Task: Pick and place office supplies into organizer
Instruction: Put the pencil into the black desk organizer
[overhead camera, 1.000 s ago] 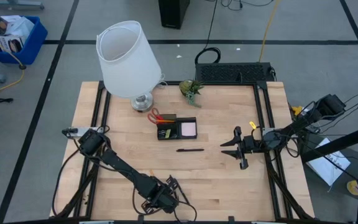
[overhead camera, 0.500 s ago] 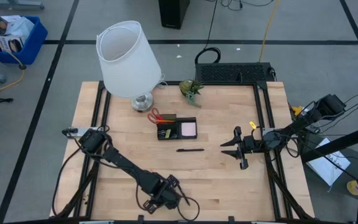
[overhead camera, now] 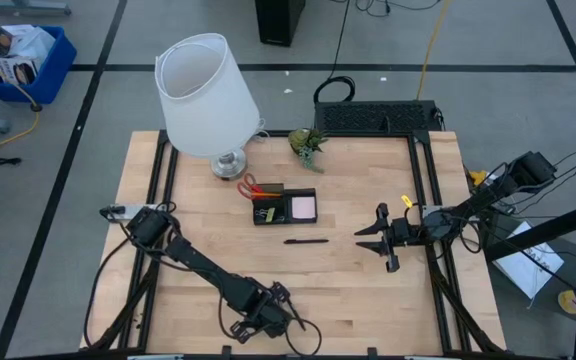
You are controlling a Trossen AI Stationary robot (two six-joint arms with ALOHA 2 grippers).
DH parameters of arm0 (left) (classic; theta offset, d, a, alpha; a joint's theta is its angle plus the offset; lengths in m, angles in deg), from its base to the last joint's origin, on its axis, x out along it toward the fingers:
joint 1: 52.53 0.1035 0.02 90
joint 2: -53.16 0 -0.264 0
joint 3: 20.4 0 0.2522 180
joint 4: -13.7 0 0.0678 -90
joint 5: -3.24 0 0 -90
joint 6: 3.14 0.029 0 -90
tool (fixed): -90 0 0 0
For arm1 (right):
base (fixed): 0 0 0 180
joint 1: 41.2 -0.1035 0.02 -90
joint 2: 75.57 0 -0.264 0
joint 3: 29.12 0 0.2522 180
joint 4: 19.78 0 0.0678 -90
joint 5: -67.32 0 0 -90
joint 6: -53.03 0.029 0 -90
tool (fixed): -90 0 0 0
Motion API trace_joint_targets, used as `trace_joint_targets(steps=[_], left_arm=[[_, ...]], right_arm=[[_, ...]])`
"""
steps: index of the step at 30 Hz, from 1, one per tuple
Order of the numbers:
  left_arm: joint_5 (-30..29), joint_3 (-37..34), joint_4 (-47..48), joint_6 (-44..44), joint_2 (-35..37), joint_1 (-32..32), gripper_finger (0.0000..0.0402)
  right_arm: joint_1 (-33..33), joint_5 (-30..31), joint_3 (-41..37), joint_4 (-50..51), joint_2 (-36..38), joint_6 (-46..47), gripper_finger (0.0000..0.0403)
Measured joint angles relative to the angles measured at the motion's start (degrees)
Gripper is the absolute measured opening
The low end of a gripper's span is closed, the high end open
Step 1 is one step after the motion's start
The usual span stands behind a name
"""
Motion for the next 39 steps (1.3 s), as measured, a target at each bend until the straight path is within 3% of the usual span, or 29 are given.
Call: trace_joint_targets(steps=[11,19,24,31,39], left_arm=[[-0.12,-0.04,-1.14,-1.49,0.00,-0.23,0.0021],[-0.66,-0.07,-2.04,-3.96,-0.07,-0.30,0.0044],[-0.98,-0.07,-2.09,-6.00,-0.07,-0.30,0.0037],[-4.93,-0.07,-3.50,-11.28,-0.07,-0.34,0.0014],[-12.49,-0.04,-3.36,-15.51,-0.15,-1.49,0.0032]], right_arm=[[-0.02,0.00,0.00,0.01,0.00,-0.02,0.0116],[-0.01,0.00,0.00,0.00,0.00,-0.01,0.0116],[-0.02,0.00,0.00,0.00,0.00,-0.02,0.0116],[0.00,0.02,0.00,-0.01,0.00,-0.02,0.0116],[-0.02,0.00,0.00,0.00,0.00,0.00,0.0116]])
